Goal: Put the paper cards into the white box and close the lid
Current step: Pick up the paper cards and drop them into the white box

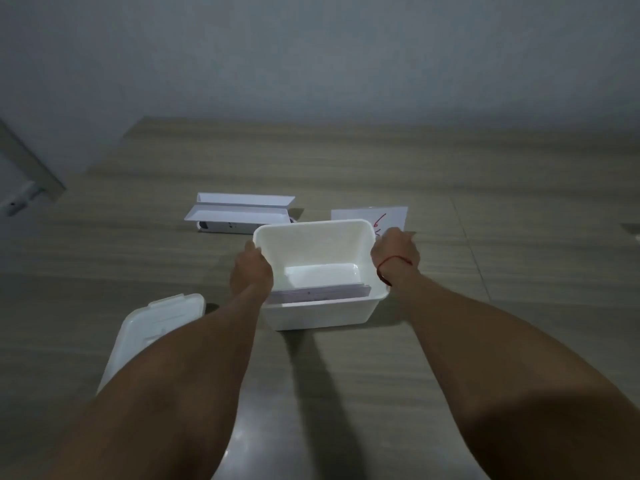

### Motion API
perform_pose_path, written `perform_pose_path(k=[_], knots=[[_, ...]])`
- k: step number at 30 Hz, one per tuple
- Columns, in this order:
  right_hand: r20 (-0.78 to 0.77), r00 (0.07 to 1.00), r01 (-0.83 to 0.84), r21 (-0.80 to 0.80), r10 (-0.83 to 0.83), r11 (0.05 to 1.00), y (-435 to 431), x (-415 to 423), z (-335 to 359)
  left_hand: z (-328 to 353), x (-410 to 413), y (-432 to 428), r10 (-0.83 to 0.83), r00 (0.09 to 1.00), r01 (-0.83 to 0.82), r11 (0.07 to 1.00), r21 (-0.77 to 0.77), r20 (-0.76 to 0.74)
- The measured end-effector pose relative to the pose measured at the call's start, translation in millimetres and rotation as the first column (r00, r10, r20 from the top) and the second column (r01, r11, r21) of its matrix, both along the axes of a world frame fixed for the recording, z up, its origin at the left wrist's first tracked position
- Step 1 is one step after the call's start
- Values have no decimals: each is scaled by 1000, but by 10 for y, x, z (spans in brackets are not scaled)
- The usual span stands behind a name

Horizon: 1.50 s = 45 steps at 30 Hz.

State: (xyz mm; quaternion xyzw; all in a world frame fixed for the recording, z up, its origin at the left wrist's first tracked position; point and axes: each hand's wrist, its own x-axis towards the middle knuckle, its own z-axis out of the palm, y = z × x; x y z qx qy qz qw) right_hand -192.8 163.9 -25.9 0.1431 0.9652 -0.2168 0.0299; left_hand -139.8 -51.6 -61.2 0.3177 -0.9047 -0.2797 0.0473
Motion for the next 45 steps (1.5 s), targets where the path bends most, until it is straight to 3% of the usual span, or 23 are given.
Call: perform_pose_path(k=[10,20,24,30,33,41,45], knots=[[-130,953,-238,228,272,944,-74,-791,-205,-94,-308,-188,-56,998,55,997,-52,-18],[37,923,-372,328,382,868,77,-1161,-382,-77,-418,-222,-37,999,37,995,-97,-7],[-24,920,-358,355,392,863,82,-1233,-422,-104,-434,-230,-44,999,42,993,-109,-16],[-88,906,-377,278,415,883,86,-1149,-364,-110,-416,-228,-68,996,63,993,-97,-49],[-157,894,-356,322,421,877,80,-1113,-149,-102,-363,-223,-93,995,92,995,-43,-37],[-389,842,-319,197,373,927,-3,-908,621,20,-254,-82,41,997,-51,986,157,70],[-384,842,-370,100,379,924,-72,-720,727,39,-225,-64,-54,997,40,973,225,56]])
